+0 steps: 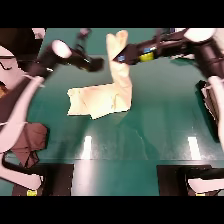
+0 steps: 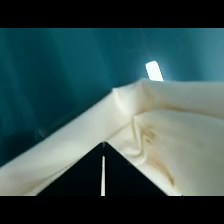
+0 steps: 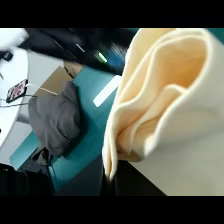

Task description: Fold the shirts.

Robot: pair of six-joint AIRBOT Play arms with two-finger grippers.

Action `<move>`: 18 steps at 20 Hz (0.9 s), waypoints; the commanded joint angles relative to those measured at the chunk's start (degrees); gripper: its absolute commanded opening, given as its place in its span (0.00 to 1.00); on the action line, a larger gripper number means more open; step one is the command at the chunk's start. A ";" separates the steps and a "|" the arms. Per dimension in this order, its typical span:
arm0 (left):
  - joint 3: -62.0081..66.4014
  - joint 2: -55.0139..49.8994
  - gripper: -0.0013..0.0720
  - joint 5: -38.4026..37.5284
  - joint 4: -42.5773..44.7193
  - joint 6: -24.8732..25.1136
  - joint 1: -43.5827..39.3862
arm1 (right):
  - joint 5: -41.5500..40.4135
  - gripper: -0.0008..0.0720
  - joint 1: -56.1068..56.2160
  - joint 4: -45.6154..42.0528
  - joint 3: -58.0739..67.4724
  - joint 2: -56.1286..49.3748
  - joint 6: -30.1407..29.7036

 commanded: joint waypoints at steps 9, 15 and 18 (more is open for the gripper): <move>-0.07 19.41 0.05 -7.78 10.32 0.17 15.34 | -1.79 0.85 10.78 -10.25 5.84 -15.08 0.70; -0.55 19.28 0.05 -9.57 9.46 0.22 13.53 | -0.17 0.91 -9.31 -18.10 -16.26 -3.91 8.35; -2.21 19.04 0.05 -7.10 9.51 1.79 9.62 | -0.48 0.99 -15.61 -14.23 -22.73 -4.74 9.22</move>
